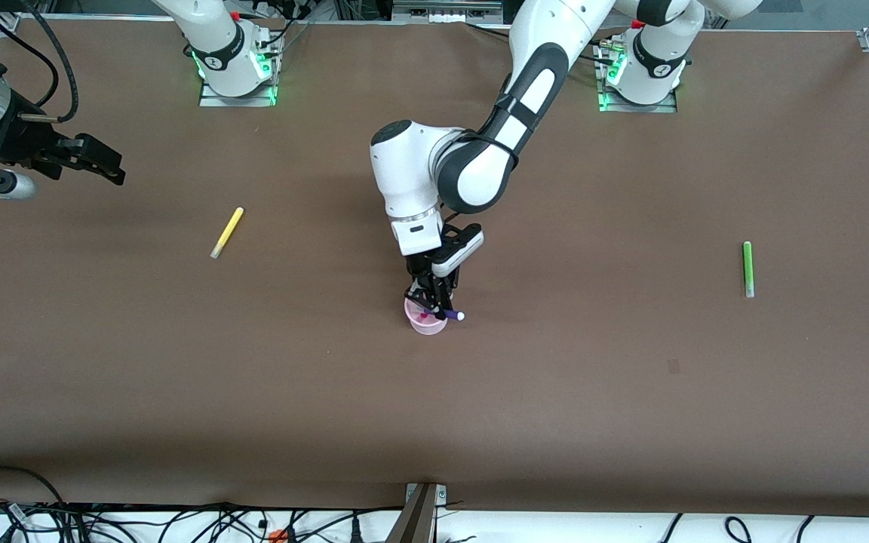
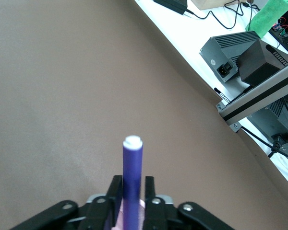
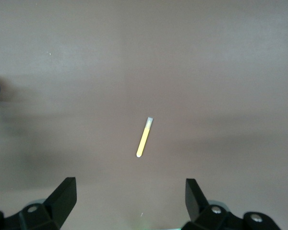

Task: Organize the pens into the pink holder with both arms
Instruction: 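Lower the purple marker into the pink cup and open the left gripper, then raise the left gripper from the cup and move it to the green marker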

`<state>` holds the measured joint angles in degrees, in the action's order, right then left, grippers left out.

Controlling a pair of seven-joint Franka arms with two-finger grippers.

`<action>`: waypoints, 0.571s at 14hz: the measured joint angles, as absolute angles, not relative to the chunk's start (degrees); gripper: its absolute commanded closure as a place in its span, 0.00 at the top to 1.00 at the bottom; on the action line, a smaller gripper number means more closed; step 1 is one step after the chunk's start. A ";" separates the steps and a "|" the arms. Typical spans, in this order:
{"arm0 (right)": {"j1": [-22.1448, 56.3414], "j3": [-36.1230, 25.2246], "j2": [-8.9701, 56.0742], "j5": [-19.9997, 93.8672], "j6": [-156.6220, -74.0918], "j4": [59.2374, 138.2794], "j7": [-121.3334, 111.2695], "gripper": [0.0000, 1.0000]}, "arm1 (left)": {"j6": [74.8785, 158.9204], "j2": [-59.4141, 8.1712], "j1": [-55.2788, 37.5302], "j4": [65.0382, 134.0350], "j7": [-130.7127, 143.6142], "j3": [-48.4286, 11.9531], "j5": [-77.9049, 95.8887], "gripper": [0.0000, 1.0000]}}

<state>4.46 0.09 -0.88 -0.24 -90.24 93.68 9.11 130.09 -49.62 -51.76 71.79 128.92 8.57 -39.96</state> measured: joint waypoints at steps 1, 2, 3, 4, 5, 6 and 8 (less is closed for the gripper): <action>4.49 0.10 -0.81 -0.38 -90.09 93.15 9.11 1.00 | 130.09 -49.62 -51.77 71.76 128.92 8.59 -39.96 1.00; 4.49 0.10 -0.69 -0.44 -90.06 92.79 9.11 1.00 | 130.09 -49.62 -51.77 71.75 128.92 8.63 -39.96 1.00; 4.49 0.10 -0.43 -0.46 -90.06 92.68 9.11 1.00 | 130.09 -49.62 -51.79 71.69 128.92 8.75 -39.96 1.00; 4.49 0.10 0.05 -0.46 -90.06 92.59 9.13 1.00 | 130.07 -49.61 -51.80 71.50 128.79 9.06 -39.96 1.00; 4.49 0.10 0.55 -0.46 -90.06 92.37 9.13 1.00 | 130.04 -49.52 -51.77 71.08 128.50 9.61 -39.96 1.00; 4.49 0.10 1.00 -0.46 -90.06 92.10 9.13 1.00 | 129.74 -49.22 -51.61 70.44 127.83 10.18 -39.96 1.00; 4.75 0.17 1.35 -0.47 -90.11 91.75 9.13 1.00 | 128.36 -47.52 -50.19 69.12 125.54 10.90 -39.00 1.00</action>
<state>4.75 0.17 1.35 -0.47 -90.11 91.75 9.13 128.36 -47.52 -50.19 69.12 125.54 10.90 -39.00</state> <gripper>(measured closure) 0.000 0.000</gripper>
